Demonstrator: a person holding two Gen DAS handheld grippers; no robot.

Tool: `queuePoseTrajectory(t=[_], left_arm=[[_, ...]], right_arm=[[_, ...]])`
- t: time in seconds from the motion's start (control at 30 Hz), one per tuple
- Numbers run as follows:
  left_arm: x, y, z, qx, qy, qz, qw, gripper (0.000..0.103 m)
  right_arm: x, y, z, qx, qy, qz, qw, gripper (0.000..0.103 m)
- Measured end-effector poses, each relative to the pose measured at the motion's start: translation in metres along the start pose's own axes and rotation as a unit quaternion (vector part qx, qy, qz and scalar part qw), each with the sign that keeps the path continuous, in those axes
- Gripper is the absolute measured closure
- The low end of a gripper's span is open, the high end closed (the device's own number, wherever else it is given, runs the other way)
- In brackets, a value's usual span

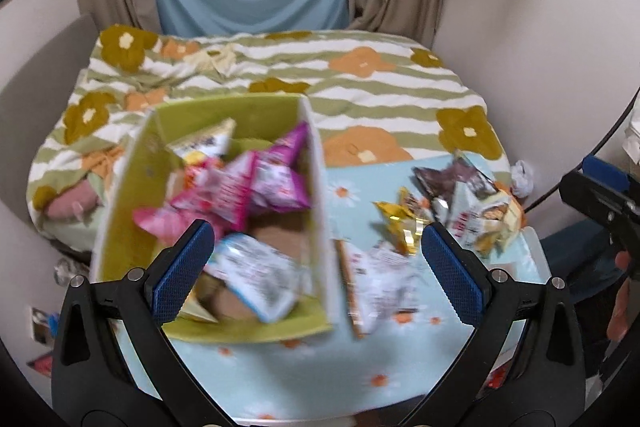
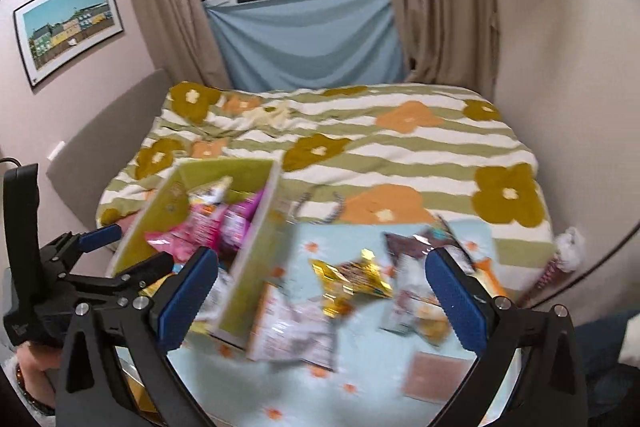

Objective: Organize snacks
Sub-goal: 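Move both tools back over the table toward the remaining bags, then grasp the white printed bag with the left tool while the right tool grasps the pink-white pouch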

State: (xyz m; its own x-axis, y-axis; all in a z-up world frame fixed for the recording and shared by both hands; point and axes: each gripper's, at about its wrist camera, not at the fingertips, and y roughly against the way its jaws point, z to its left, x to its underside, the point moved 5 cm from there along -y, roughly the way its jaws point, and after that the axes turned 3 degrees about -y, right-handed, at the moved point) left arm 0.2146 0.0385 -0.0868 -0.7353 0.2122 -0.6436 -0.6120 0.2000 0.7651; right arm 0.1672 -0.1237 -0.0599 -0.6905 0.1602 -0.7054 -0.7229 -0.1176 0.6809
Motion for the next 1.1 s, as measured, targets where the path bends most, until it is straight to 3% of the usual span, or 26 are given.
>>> queuePoseTrajectory(t=[0.2,0.33,0.5,0.73,1.1], left_arm=[[0.017,-0.029,-0.061,-0.008,0.008,0.024,0.9996,0.000],[0.035,-0.042,-0.082,-0.037,0.036,0.027,0.9983,0.000],[0.074,-0.058,-0.090,-0.077,0.097,0.031,0.9919,0.000],[0.115,-0.090,-0.091,-0.115,0.128,0.038,0.9844,0.000],[0.112,-0.143,-0.083,-0.144,0.150,0.028,0.9778,0.000]], right_arm=[[0.024,-0.001,-0.064,-0.003,-0.023,0.026,0.999,0.000],[0.044,-0.013,-0.101,-0.009,-0.036,0.052,0.998,0.000],[0.076,-0.035,-0.124,-0.020,-0.034,0.090,0.995,0.000],[0.128,-0.069,-0.140,-0.022,-0.038,0.130,0.991,0.000],[0.177,-0.101,-0.150,-0.001,-0.068,0.165,0.984,0.000]])
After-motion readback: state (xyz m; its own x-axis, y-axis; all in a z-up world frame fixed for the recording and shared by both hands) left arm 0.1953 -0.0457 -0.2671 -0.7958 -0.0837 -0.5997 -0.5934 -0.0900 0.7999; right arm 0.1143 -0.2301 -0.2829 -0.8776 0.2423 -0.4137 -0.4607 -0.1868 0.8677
